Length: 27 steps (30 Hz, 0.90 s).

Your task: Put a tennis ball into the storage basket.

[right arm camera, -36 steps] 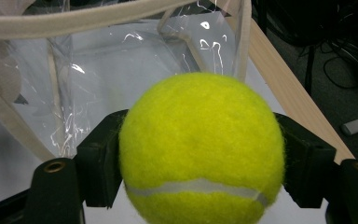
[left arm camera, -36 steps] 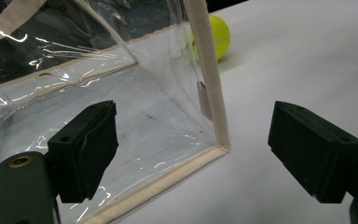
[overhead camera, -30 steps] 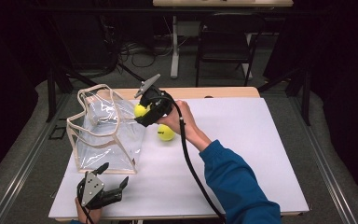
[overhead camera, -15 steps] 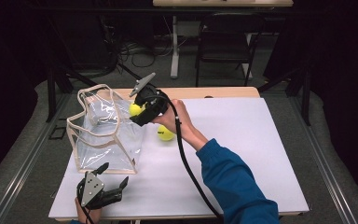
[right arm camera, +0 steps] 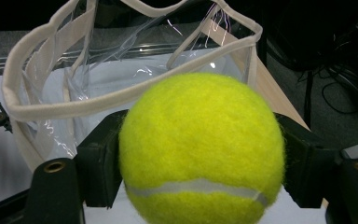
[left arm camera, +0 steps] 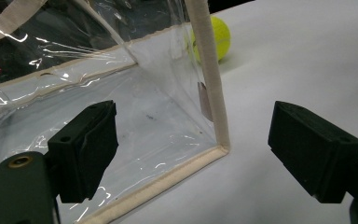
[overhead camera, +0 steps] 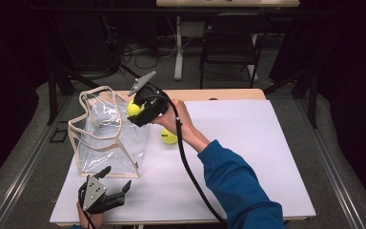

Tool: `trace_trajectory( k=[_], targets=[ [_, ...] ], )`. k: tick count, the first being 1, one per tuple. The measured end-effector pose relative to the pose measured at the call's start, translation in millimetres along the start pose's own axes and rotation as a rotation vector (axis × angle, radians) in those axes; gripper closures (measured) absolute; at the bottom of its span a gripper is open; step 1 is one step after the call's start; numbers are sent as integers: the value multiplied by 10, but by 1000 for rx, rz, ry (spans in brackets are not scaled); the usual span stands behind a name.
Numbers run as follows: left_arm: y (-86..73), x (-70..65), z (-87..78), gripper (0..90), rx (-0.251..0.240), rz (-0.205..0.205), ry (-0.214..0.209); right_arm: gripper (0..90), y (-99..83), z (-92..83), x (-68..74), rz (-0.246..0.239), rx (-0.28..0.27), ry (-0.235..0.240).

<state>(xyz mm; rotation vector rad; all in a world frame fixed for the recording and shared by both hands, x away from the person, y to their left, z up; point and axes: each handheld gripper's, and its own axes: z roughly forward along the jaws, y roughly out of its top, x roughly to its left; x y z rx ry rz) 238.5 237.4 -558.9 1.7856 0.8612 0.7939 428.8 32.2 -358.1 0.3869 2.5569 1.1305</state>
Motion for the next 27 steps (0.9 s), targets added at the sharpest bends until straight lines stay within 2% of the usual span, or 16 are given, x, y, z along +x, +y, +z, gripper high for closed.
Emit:
trace_trajectory(
  k=[10, 27],
  targets=[
    [-3, 13, -14, 159, -5, -4, 10, 262, 123, -40, 49, -6, -35, -10],
    [-6, 20, -16, 160, -6, -7, 4, 261, 271, -62, 121, -16, -87, -12]
  ],
)
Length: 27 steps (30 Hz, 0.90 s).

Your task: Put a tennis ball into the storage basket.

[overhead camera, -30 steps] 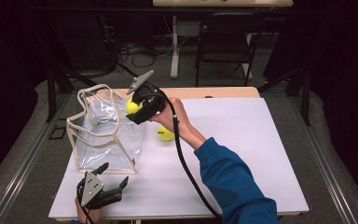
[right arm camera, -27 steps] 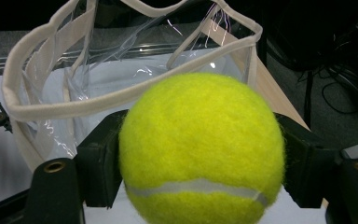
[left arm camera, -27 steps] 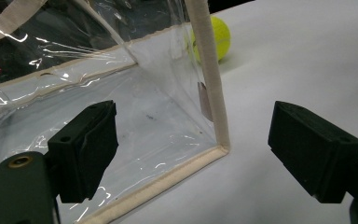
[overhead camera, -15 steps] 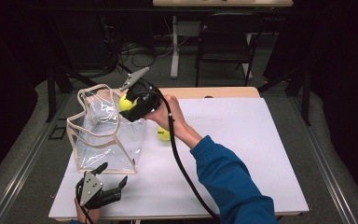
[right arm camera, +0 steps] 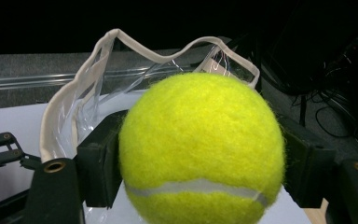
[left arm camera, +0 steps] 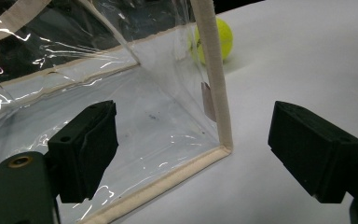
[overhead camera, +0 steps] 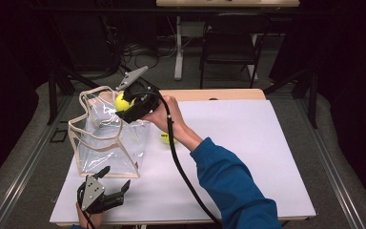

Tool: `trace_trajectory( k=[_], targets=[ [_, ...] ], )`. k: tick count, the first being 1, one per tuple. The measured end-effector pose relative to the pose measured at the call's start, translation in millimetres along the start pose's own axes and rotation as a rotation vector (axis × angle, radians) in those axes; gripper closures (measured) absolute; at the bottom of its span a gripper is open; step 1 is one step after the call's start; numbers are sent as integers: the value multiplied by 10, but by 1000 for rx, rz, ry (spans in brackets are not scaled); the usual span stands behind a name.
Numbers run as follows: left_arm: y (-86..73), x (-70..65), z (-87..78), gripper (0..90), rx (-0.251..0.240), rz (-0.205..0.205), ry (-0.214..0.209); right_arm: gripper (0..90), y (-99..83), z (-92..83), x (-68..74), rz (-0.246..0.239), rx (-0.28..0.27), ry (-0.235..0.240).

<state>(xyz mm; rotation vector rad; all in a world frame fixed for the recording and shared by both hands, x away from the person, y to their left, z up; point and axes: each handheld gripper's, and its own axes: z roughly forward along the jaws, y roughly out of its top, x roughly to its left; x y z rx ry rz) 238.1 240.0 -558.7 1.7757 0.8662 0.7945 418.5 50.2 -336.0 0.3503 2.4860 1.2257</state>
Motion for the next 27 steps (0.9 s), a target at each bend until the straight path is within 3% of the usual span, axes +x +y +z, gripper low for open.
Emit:
trace_trajectory(
  k=[12, 27],
  targets=[
    [0, -6, 4, 160, 0, -4, 0, 262, 84, 32, 88, -15, -48, 6],
    [0, -2, -5, 159, -1, 1, 0, 261, 177, 138, 220, -28, -63, 30]
  ],
)
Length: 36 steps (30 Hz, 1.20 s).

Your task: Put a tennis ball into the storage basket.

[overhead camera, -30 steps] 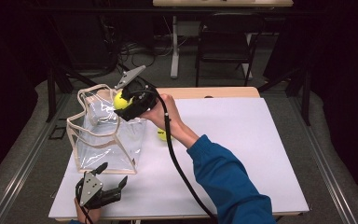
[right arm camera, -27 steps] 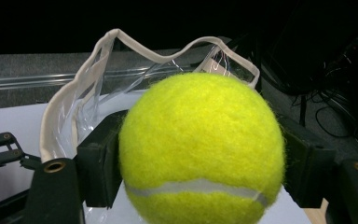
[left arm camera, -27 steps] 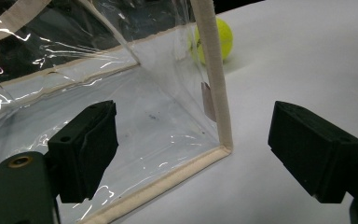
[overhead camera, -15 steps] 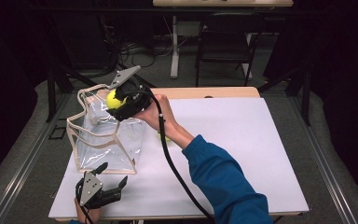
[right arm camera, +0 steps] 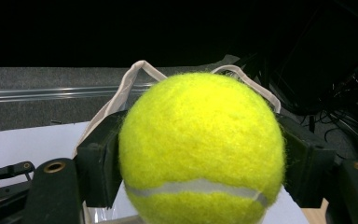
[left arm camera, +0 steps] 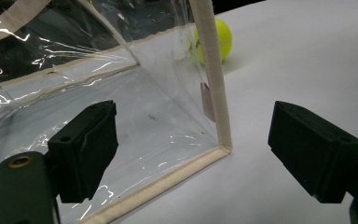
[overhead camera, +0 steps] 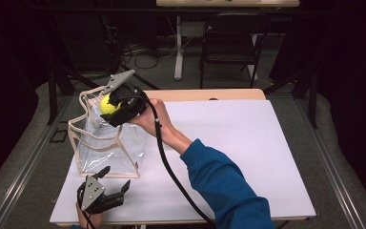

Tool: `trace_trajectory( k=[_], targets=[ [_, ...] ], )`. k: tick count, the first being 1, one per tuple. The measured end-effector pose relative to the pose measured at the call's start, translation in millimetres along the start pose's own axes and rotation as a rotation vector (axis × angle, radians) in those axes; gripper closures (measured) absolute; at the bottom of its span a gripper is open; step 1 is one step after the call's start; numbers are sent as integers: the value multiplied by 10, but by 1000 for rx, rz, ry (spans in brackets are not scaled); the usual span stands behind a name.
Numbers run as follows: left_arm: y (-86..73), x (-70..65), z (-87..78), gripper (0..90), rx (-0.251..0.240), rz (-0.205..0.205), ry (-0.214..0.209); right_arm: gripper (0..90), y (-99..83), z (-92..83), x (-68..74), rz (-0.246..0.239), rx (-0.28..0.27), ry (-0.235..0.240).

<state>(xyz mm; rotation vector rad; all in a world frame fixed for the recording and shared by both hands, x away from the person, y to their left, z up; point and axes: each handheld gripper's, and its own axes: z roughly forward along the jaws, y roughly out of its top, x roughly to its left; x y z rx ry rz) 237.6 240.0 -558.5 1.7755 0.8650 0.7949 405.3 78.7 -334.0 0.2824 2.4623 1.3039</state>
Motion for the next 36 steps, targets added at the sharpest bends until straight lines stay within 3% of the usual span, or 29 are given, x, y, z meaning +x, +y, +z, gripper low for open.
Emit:
trace_trajectory(
  k=[21, 29, 36],
  targets=[
    [-3, 1, -6, 159, -2, -3, -2, 257, 16, 257, 138, 5, 32, 48],
    [-5, 1, -5, 159, -2, -6, -1, 256, 20, 351, 181, -2, 84, 71],
    [-5, -6, -10, 159, -5, -8, 0, 238, -3, 378, 199, 22, 104, 104]
  ],
)
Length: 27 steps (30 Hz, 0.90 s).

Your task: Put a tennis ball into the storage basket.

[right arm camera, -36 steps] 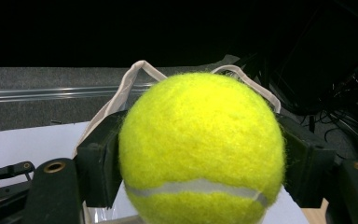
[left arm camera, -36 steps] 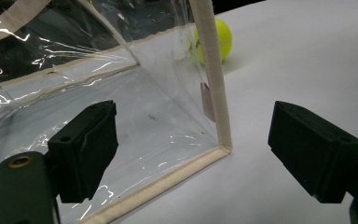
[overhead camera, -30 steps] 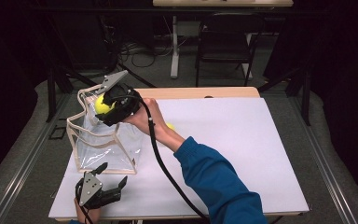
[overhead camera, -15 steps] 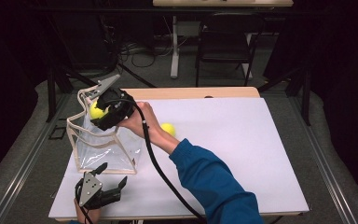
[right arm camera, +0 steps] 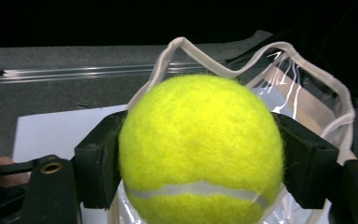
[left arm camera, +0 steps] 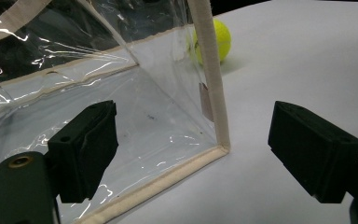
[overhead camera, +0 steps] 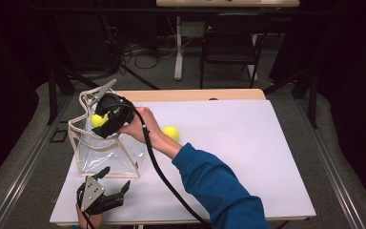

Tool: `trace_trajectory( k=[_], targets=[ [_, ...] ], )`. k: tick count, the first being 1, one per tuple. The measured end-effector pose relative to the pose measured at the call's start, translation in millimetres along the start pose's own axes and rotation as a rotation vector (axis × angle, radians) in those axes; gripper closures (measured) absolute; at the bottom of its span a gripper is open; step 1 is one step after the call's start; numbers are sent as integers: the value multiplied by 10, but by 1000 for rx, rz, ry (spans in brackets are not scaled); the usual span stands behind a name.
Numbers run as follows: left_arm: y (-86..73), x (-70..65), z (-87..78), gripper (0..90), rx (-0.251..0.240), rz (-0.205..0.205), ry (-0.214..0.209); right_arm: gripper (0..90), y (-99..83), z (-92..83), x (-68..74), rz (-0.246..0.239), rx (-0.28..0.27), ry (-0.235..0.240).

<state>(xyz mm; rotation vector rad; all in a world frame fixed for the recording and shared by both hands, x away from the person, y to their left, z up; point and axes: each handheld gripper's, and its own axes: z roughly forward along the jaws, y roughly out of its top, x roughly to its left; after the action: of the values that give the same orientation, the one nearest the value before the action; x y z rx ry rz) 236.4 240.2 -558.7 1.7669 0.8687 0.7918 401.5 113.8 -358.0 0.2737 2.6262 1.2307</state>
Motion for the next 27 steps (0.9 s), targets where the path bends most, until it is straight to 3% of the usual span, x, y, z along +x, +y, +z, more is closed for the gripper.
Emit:
trace_trajectory(
  k=[7, 12, 19, 22, 27],
  targets=[
    [-3, 5, -1, 159, 3, 0, -4, 117, -70, -171, -68, 40, -60, 2],
    [-3, 6, -2, 159, 3, 0, 1, 33, -202, -292, -109, 48, -51, 9],
    [-3, -4, 10, 160, 6, 2, 2, 6, -381, -421, -179, 70, -47, 12],
    [-3, 0, 5, 159, 6, 1, 4, 0, -461, -478, -212, 93, -52, 35],
    [-6, 5, 15, 159, 10, 3, 2, 0, -577, -524, -239, 93, -29, 28]
  ],
)
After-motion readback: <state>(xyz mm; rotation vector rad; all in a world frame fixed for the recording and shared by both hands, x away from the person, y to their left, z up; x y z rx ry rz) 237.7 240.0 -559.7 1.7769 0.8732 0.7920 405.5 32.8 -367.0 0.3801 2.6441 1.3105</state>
